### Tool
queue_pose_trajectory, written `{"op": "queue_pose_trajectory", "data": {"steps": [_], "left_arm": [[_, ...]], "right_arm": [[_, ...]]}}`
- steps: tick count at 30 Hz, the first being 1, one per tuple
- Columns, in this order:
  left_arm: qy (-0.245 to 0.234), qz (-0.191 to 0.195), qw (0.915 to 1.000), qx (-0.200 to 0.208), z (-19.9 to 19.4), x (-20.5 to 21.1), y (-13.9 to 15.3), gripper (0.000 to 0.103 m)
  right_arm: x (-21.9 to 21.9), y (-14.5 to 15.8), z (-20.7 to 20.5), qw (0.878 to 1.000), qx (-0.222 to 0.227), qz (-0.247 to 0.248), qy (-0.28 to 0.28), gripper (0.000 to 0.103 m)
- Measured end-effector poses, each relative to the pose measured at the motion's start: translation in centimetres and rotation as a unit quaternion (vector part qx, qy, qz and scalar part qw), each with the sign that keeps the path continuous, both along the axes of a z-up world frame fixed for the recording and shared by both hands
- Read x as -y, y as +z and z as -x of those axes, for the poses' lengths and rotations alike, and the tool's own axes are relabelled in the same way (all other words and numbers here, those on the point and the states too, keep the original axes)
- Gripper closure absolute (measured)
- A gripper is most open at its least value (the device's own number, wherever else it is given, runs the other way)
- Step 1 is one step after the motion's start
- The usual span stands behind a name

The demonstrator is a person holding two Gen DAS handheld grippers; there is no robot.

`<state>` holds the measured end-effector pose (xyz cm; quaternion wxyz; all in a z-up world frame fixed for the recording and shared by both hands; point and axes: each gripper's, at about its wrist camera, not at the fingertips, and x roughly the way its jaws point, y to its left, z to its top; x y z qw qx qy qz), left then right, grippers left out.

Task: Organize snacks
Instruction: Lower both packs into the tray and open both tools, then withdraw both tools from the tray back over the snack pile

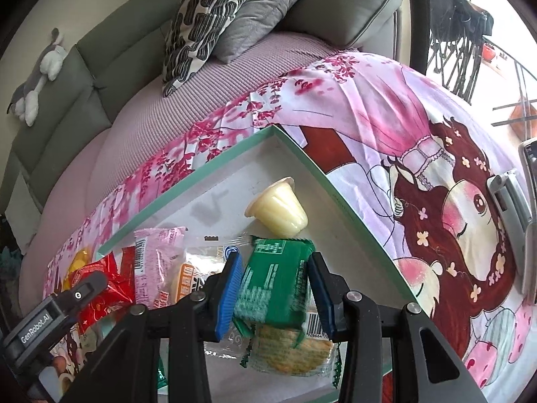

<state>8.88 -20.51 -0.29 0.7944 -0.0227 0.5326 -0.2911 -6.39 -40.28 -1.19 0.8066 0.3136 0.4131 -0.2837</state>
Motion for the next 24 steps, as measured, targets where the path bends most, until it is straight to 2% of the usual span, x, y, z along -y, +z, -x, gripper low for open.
{"op": "queue_pose_trajectory", "data": {"steps": [2,9,11,20,24], "left_arm": [[-0.001,0.002,1.0,-0.003,0.0,0.1,-0.1,0.04],[0.003,-0.002,0.9999,-0.01,0.1,-0.1,-0.2,0.029],[0.006,-0.005,0.9999,-0.009,0.2,-0.3,0.0,0.023],[0.031,-0.023,0.9991,0.017,0.3,-1.2,1.1,0.014],[0.046,-0.041,0.9975,0.033,0.1,-1.8,1.0,0.011]], "right_arm": [[-0.1,0.1,0.0,1.0,0.0,0.001,0.003,0.059],[-0.2,0.3,0.0,1.0,-0.003,0.0,0.007,0.057],[-0.2,0.2,0.0,1.0,-0.006,0.0,0.008,0.051],[-0.6,0.1,-0.5,1.0,-0.005,0.007,0.028,0.031],[-0.8,0.0,-0.6,0.999,0.0,0.004,0.034,0.027]]}}
